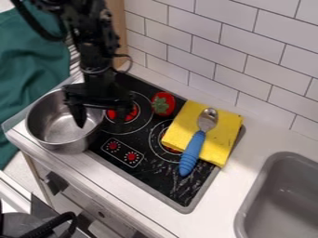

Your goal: Place the pot on the top left of the kitchen burner

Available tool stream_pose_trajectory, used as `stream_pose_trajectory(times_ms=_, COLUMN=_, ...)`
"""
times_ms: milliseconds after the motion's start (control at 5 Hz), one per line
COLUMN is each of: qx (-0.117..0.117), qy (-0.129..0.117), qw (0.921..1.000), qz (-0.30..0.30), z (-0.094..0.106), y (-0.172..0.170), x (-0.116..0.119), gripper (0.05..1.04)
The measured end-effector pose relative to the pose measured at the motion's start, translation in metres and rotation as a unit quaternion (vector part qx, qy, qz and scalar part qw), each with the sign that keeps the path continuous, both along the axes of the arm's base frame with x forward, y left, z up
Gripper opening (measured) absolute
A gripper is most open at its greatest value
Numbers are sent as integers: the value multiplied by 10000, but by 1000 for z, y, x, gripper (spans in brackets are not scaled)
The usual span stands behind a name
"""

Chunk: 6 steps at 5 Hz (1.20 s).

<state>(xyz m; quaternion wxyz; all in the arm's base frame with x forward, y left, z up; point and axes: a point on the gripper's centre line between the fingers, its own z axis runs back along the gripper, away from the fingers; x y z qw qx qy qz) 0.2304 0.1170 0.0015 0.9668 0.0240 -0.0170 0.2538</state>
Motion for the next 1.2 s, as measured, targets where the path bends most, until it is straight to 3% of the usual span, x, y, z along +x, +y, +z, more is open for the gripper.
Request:
stream_pose_trajectory(times_ms=200, qx=-15, qy=-103, qw=9999, qz=118, z=0, y=10, x=-2, gripper=961)
stream_pose_trajectory(times_ms=400, qx=-230, qy=-74, qw=9997, qz=60, z=-21, y=7, x=-2, gripper=667)
stream_pose_trajectory(times_ms=600, qx=-281, qy=-58, qw=9996, qz=2, z=-25, y=8, x=4, gripper=355)
stream_pose_trajectory(times_ms=800, qx=-253, qy=-84, qw=9996, qz=-88, z=-25, y=9, x=7, gripper=145)
stream_pose_trajectory(times_ms=1000, qx=-116, qy=-24, qw=9996, qz=-273, z=-11, y=7, x=12, gripper=61)
stream_pose_trajectory(times_ms=1200, qx=167, qy=-228, qw=9972, qz=-690, z=12, y=9, x=41, gripper=55)
